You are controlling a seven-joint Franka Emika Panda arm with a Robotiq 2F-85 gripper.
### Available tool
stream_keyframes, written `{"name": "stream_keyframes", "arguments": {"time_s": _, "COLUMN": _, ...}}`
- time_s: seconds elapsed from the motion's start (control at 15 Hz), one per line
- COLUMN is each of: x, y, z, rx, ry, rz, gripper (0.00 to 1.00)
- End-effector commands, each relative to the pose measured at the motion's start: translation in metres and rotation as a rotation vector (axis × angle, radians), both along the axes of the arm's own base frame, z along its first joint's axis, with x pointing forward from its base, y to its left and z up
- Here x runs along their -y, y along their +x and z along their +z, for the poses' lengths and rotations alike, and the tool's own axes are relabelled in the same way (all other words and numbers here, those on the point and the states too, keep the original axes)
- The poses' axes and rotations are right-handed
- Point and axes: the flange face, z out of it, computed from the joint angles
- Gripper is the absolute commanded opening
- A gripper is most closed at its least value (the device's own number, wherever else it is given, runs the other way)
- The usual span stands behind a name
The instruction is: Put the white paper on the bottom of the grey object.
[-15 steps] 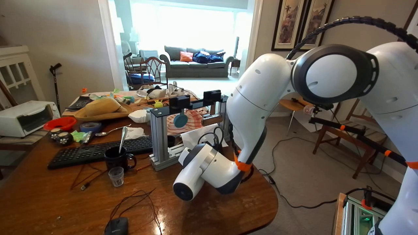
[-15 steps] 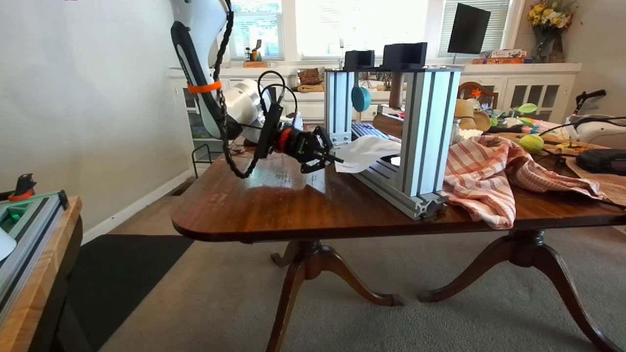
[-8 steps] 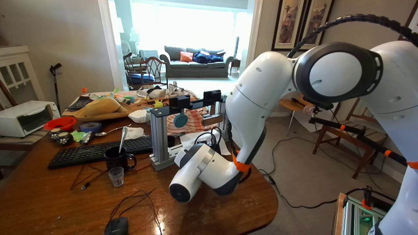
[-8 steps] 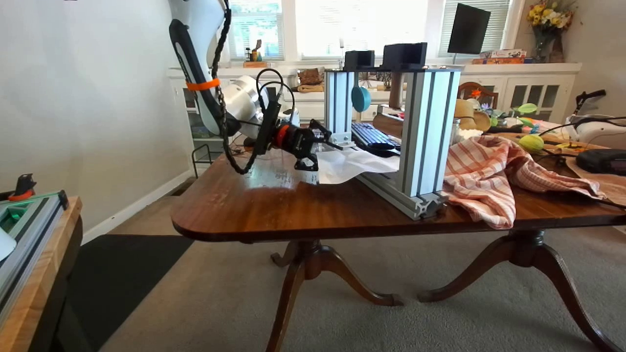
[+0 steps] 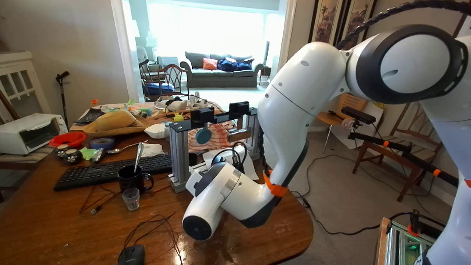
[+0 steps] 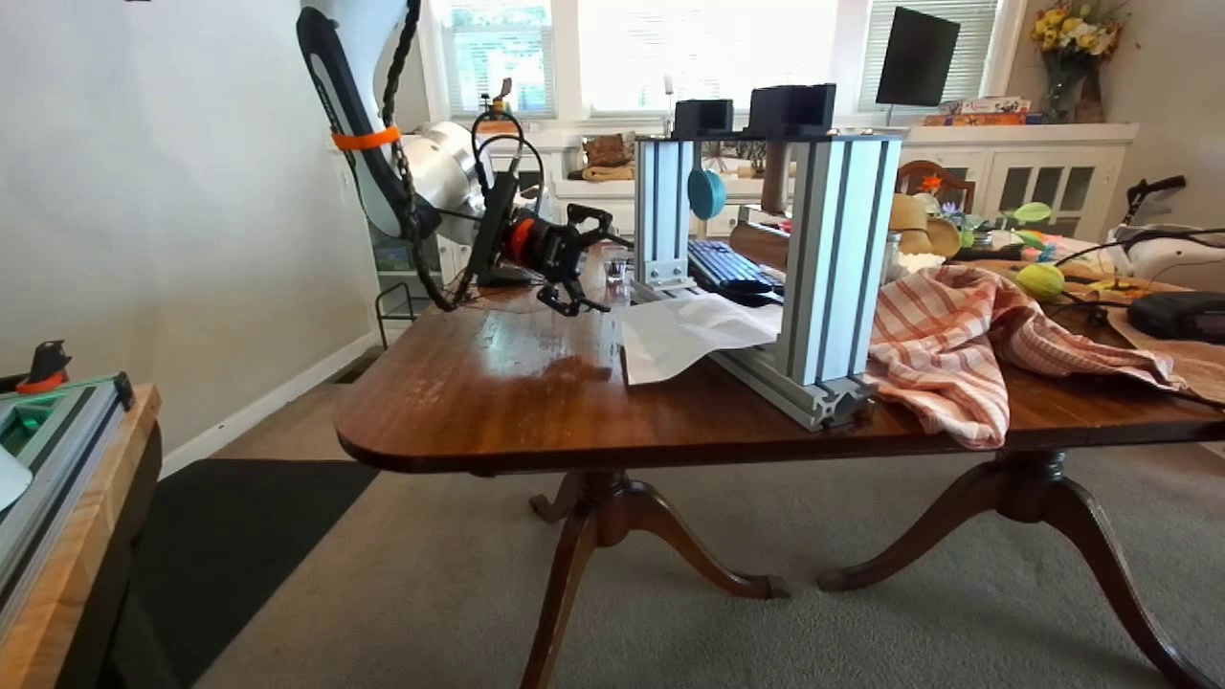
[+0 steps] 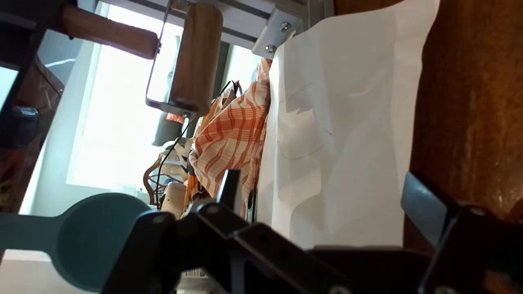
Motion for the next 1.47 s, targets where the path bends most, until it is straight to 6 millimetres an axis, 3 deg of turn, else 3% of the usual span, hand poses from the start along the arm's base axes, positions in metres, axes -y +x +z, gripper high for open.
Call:
{"name": "stream_keyframes", "arguments": {"time_s": 0.0, "x": -0.014, "y": -0.03, "z": 0.036, "rx": -0.025, "ry": 0.054, "rz": 0.045, "gripper": 1.0}}
{"name": "stream_keyframes", "arguments": {"time_s": 0.33, "x": -0.015, "y": -0.059, "z": 0.092, "rx": -0.021, "ry": 0.264, "rz": 0.051, "gripper": 1.0}}
{"name": "stream_keyframes", "arguments": {"time_s": 0.73, "x": 0.013, "y": -0.09, "z": 0.164, "rx": 0.03, "ry": 0.542, "rz": -0.075, "gripper": 1.0}}
{"name": "stream_keyframes", "arguments": {"time_s": 1.13, "x": 0.032, "y": -0.121, "z": 0.206, "rx": 0.068, "ry": 0.754, "rz": -0.226, "gripper": 1.0}}
{"name": "stream_keyframes", "arguments": {"time_s": 1.4, "x": 0.027, "y": -0.141, "z": 0.222, "rx": 0.1, "ry": 0.823, "rz": -0.325, "gripper": 1.0}}
